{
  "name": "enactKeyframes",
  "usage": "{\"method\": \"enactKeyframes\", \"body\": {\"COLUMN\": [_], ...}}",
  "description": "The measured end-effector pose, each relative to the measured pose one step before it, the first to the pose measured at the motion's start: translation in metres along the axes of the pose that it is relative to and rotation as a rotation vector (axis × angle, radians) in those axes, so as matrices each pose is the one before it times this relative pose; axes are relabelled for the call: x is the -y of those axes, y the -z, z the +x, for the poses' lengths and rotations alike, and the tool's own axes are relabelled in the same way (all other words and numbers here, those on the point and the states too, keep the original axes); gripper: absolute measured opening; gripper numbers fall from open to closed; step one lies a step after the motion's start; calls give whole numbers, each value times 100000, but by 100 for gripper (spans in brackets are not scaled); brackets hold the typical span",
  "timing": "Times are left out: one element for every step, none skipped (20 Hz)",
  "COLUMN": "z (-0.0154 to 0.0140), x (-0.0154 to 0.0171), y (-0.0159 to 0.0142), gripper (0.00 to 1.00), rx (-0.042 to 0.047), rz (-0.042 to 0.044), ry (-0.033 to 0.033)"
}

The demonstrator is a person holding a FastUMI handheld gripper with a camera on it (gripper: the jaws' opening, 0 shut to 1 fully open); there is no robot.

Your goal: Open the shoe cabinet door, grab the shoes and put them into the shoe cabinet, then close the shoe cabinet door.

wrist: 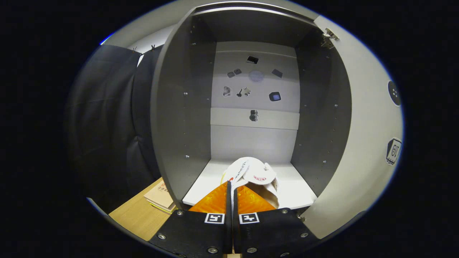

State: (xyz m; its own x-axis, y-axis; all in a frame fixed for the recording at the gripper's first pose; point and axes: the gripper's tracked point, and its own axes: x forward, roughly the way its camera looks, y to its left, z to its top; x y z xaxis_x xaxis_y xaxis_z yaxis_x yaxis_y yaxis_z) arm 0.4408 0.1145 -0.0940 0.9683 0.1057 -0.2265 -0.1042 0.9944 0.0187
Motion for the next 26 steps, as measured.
{"method": "enactKeyframes", "body": {"z": [1006,875,1110,1315,1031,914,886,982,820,749,658,611,423,505,243,385,95,237,64,-80,-128,-202,-286,-242,-392,-316], "x": [134,321,288,275,274,146,256,209,157,13,-21,-70,11,-166,-72,43,-164,-31,-35,68,-10,-52,-160,-222,-48,-53], "y": [156,201,110,261,290,269,319,220,334,186,179,98,13,57,-75,-3,14,48,123,44,49,-19,-242,-410,-313,-276], "gripper": [1,0,0,1,0,0,0,1,0,0,0,0,1,0,1,1,1,1,2,5,9,13,24,28,33,39], "rx": [-375,-217,-359,-867,-607,-511,-704,-659,-767,-929,-551,-507,-60,54,324,-227,-600,-1059,-996,-104,-155,287,1211,1616,1114,630], "rz": [594,-196,-53,242,-29,11,-227,7,-152,109,441,287,-371,-499,-658,-100,1471,1352,643,17,-252,-591,-326,-107,26,653], "ry": [-55,-197,-82,88,223,133,195,67,-51,-167,-194,-371,-219,-80,469,413,-427,-41,205,604,246,410,-229,-155,109,20]}}
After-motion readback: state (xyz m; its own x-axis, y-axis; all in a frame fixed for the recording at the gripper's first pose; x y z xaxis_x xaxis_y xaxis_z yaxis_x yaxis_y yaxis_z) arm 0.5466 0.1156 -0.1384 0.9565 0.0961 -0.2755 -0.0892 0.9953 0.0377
